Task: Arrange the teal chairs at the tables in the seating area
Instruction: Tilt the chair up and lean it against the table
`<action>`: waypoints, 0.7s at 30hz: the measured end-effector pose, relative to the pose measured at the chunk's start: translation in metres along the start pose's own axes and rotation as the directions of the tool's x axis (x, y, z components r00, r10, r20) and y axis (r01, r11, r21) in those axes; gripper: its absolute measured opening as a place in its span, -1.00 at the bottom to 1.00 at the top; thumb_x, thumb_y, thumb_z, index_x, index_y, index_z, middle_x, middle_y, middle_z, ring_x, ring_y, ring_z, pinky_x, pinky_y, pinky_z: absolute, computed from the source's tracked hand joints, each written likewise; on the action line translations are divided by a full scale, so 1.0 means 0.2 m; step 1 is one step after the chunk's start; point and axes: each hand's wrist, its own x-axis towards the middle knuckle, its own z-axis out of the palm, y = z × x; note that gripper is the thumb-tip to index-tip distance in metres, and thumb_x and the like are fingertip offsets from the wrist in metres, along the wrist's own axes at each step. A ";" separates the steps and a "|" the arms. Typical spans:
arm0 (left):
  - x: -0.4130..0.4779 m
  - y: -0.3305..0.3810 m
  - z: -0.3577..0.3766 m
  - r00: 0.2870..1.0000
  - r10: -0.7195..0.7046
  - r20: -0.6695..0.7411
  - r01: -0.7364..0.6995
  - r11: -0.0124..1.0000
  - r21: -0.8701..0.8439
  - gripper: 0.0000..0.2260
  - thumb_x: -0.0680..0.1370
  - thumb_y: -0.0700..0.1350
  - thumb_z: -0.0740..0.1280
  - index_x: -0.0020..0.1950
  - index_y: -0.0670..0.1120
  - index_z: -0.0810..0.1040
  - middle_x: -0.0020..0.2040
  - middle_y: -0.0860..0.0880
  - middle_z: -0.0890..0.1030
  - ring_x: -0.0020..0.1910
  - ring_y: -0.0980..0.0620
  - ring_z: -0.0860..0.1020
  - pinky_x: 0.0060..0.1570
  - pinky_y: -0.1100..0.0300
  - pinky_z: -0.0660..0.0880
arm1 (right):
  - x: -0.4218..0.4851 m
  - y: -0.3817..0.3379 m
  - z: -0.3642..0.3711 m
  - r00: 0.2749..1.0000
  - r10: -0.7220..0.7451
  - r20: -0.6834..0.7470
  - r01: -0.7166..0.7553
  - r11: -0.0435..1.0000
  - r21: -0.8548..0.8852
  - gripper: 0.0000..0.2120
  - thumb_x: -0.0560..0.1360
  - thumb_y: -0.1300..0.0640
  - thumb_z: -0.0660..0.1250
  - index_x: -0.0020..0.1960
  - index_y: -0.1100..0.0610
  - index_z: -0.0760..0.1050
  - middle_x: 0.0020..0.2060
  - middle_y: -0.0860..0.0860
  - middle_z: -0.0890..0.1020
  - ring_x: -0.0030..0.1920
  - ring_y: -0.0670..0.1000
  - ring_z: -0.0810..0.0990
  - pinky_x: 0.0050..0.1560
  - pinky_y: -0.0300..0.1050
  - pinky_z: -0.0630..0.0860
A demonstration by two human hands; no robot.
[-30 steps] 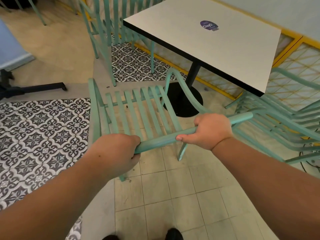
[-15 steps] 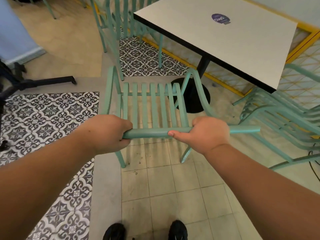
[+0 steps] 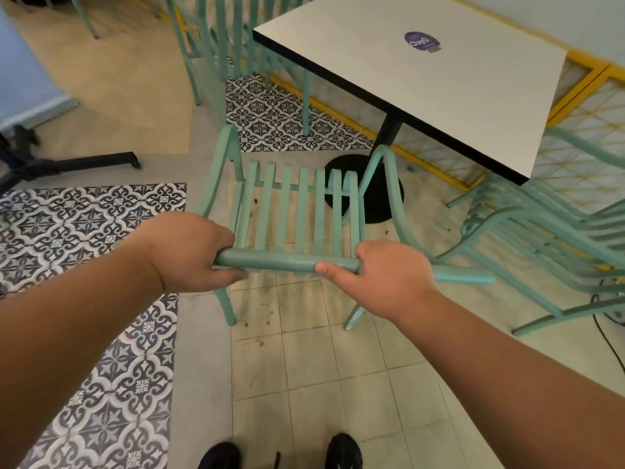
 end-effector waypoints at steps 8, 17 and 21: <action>0.02 0.28 -0.02 0.938 -0.343 0.056 0.345 0.938 -0.034 -0.01 0.15 0.77 -0.20 0.22 0.21 0.55 -0.10 0.13 0.60 -0.04 -0.01 0.58 0.06 -0.02 0.46 | 0.05 0.39 -0.10 0.955 -0.212 0.208 0.171 0.966 0.195 0.10 0.16 -0.75 0.02 0.50 -0.12 0.40 0.39 -0.09 0.53 0.37 -0.01 0.48 0.37 0.04 0.45; 0.29 0.66 -0.07 0.964 -0.226 0.143 0.243 0.963 -0.113 -0.74 0.51 0.22 0.31 -0.18 0.05 0.51 -0.26 0.04 0.59 -0.30 0.05 0.58 -0.33 0.12 0.56 | 0.10 0.57 -0.10 0.912 -0.099 0.399 0.046 0.989 0.140 -0.06 0.08 -0.80 -0.14 -0.34 0.02 0.49 -0.41 0.00 0.51 -0.35 0.00 0.49 -0.21 -0.03 0.46; 0.30 0.63 -0.05 0.972 -0.218 0.093 0.227 0.968 -0.107 -0.74 0.50 0.22 0.31 -0.19 0.04 0.50 -0.28 0.04 0.58 -0.32 0.04 0.57 -0.36 0.13 0.55 | 0.12 0.57 -0.11 0.882 -0.127 0.453 0.046 0.981 0.186 -0.07 0.03 -0.82 -0.11 -0.38 0.07 0.34 -0.47 -0.01 0.37 -0.42 0.00 0.37 -0.27 -0.07 0.34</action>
